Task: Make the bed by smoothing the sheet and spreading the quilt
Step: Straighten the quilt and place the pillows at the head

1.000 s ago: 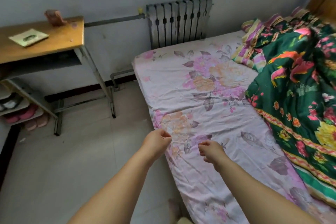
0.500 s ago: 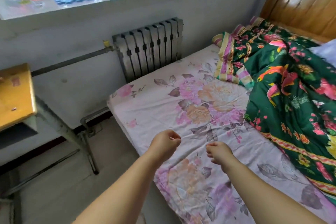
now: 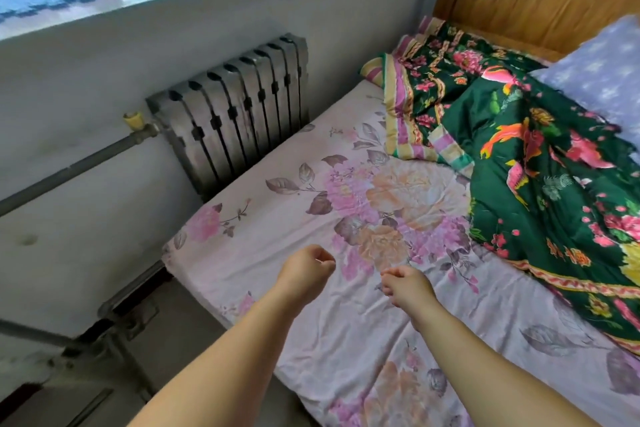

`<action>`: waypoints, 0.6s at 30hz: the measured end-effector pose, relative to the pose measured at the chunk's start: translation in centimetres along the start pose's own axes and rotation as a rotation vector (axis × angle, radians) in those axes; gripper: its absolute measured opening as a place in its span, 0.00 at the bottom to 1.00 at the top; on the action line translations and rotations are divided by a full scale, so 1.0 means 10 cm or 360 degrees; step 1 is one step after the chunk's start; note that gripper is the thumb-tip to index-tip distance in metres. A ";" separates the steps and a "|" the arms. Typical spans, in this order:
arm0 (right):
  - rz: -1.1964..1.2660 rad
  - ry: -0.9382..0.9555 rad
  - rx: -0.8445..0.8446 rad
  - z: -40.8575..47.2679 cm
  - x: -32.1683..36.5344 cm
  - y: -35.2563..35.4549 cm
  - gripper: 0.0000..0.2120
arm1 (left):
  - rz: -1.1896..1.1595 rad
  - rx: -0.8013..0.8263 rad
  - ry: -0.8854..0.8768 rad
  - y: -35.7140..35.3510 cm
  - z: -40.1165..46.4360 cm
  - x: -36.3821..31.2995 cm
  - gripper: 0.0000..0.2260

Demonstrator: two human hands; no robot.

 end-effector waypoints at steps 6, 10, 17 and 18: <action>0.0029 -0.0146 0.0007 0.56 0.43 -0.26 0.06 | 0.0166 0.0033 -0.0001 0.37 0.67 -0.23 0.07; 0.0114 -0.0084 0.0007 0.83 0.95 -0.29 0.09 | 0.0217 -0.0136 -0.0097 0.75 1.17 -0.62 0.08; 0.0222 0.0199 -0.0286 1.11 1.76 0.18 0.09 | 0.0165 -0.0092 -0.0268 0.75 1.80 -1.26 0.08; 0.0232 0.0217 -0.0334 1.13 1.82 0.26 0.09 | 0.0149 -0.0064 -0.0292 0.72 1.87 -1.33 0.07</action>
Point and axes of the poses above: each hand's wrist, its own z-axis towards the middle knuckle, its own y-axis out of the back of the hand, x = y × z, the point moved 7 cm from there along z, towards the middle knuckle, and after that the axes turned 4 degrees about -y, right-handed, at the moved point
